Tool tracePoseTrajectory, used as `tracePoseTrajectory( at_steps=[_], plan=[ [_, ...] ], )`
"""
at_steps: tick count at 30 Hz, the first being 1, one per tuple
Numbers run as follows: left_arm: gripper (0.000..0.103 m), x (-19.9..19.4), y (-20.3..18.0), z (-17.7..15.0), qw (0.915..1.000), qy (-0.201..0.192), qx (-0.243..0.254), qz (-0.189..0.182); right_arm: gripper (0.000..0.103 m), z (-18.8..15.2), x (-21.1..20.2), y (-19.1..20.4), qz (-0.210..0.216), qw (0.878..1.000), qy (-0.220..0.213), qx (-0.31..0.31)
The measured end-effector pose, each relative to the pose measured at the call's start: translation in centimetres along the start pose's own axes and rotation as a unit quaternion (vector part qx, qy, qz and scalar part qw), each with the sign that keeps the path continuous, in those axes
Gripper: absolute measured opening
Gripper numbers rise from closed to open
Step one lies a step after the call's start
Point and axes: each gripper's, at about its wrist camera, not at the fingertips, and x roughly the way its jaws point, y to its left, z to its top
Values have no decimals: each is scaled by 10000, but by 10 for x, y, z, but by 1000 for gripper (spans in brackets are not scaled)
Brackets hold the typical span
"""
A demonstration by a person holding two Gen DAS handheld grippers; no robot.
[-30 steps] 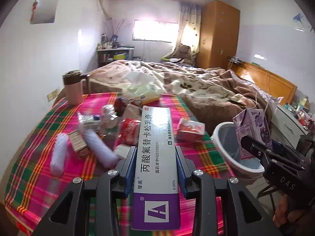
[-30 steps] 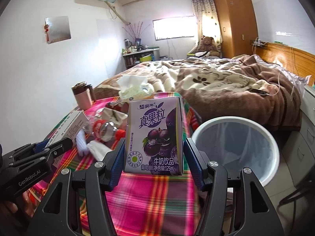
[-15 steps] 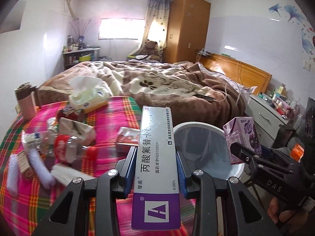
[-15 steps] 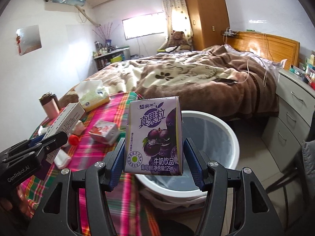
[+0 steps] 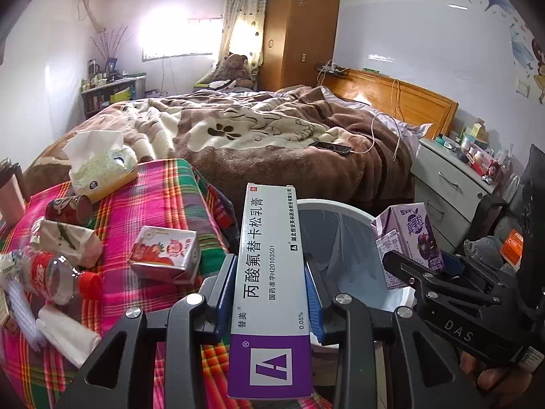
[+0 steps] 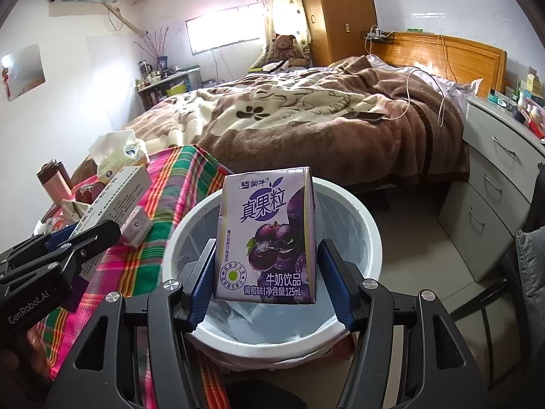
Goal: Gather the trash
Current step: 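Carry the purple carton with the right tool while the left carries the medicine box toward the mesh bin, then open the right tool over the bin while the left drops the medicine box in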
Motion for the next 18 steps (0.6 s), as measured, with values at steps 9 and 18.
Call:
tracePoseTrajectory(
  at_steps=[9,18],
  plan=[
    [38,25,-12,8,9997,183,71,-121,60,4,14,-11,-151,9997,195,-28],
    [68,25,-4,8,9998,156,-106,-96,74,4,16,-14,-326,9992,237,35]
  ],
)
